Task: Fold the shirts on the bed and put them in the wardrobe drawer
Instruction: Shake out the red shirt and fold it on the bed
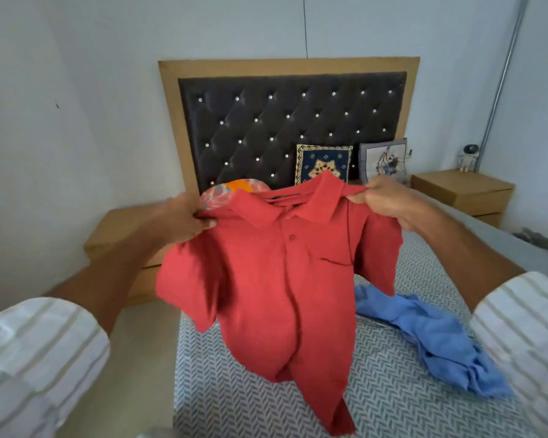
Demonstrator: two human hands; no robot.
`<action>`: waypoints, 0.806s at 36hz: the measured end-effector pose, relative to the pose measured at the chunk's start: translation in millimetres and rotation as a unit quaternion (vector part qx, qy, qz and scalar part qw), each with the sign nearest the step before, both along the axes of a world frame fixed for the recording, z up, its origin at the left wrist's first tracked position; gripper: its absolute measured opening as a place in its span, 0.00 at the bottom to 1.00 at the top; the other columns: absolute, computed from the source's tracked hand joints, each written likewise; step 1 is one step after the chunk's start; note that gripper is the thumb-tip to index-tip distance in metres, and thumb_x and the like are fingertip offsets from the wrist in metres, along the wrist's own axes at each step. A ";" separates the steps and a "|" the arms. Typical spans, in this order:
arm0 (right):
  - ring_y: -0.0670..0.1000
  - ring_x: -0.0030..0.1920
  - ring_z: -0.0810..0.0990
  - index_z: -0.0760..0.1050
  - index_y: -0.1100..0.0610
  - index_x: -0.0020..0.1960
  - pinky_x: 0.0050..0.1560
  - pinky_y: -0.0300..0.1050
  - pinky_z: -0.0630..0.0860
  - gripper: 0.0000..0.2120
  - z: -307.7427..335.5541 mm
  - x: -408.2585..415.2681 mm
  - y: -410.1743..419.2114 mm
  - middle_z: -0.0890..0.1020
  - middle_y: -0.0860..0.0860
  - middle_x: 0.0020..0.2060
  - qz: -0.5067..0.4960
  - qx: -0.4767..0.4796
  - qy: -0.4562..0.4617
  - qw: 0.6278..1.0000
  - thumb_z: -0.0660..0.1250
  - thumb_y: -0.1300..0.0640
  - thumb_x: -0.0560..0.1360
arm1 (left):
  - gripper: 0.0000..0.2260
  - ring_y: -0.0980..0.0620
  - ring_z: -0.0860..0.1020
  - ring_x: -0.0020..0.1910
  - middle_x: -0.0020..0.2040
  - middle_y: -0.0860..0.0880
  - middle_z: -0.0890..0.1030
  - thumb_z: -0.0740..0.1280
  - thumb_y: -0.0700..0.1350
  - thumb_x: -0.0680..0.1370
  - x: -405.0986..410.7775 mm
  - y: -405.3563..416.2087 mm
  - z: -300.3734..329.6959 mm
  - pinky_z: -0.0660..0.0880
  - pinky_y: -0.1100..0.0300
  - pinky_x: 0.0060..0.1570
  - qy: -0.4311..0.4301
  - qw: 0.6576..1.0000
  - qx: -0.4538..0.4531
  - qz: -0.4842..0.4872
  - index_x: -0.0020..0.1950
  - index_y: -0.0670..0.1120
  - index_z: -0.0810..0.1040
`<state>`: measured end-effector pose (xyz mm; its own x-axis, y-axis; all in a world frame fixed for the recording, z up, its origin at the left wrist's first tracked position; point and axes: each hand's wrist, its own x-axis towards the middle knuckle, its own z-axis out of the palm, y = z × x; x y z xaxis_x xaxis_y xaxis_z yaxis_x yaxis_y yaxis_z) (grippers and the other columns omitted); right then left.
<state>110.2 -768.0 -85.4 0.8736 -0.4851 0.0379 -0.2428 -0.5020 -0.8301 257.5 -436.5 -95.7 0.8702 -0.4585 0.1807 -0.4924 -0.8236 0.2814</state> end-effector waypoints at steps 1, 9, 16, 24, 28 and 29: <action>0.55 0.40 0.86 0.83 0.58 0.46 0.48 0.51 0.82 0.05 -8.8 -4.5 -0.8 0.87 0.55 0.39 0.004 0.010 0.027 1.000 0.71 0.57 0.77 | 0.12 0.45 0.77 0.39 0.30 0.51 0.72 0.68 0.49 0.80 -3.3 -1.3 -9.4 0.65 0.57 0.35 -0.003 1.000 0.022 0.012 0.42 0.43 0.78; 0.53 0.37 0.83 0.80 0.63 0.54 0.33 0.41 0.78 0.07 -116.1 -32.6 -23.0 0.86 0.59 0.42 0.041 0.048 0.222 0.973 0.70 0.60 0.79 | 0.08 0.43 0.85 0.36 0.39 0.40 0.82 0.61 0.44 0.82 -28.0 -2.4 -130.3 0.76 0.60 0.22 0.222 0.972 -0.023 0.071 0.50 0.43 0.78; 0.45 0.27 0.72 0.75 0.57 0.44 0.23 0.36 0.68 0.07 -205.0 -32.3 -36.4 0.73 0.52 0.34 0.008 0.099 0.314 0.944 0.66 0.59 0.81 | 0.08 0.31 0.83 0.40 0.43 0.38 0.76 0.55 0.34 0.81 -35.5 -20.2 -208.4 0.83 0.45 0.35 0.430 0.858 -0.236 0.154 0.50 0.38 0.74; 0.57 0.49 0.82 0.76 0.65 0.56 0.33 0.54 0.84 0.08 -180.7 45.1 -35.8 0.81 0.60 0.55 -0.122 0.418 0.044 0.899 0.58 0.67 0.83 | 0.09 0.43 0.77 0.49 0.50 0.40 0.75 0.53 0.33 0.83 28.4 -87.3 -184.2 0.80 0.46 0.48 0.436 0.751 -0.464 0.176 0.53 0.38 0.73; 0.57 0.58 0.81 0.76 0.60 0.60 0.50 0.53 0.84 0.09 -98.4 95.1 -46.0 0.80 0.58 0.59 -0.114 0.400 -0.107 0.903 0.59 0.64 0.83 | 0.15 0.52 0.75 0.44 0.47 0.47 0.76 0.50 0.34 0.84 64.5 -117.0 -92.6 0.77 0.55 0.47 0.368 0.708 -0.594 0.106 0.48 0.48 0.72; 0.56 0.59 0.81 0.76 0.60 0.61 0.56 0.53 0.82 0.10 -76.9 104.1 -47.5 0.81 0.57 0.59 -0.104 0.391 -0.141 0.903 0.59 0.64 0.83 | 0.15 0.53 0.76 0.44 0.47 0.48 0.76 0.50 0.34 0.85 73.5 -120.3 -70.1 0.78 0.58 0.44 0.349 0.701 -0.616 0.086 0.48 0.49 0.73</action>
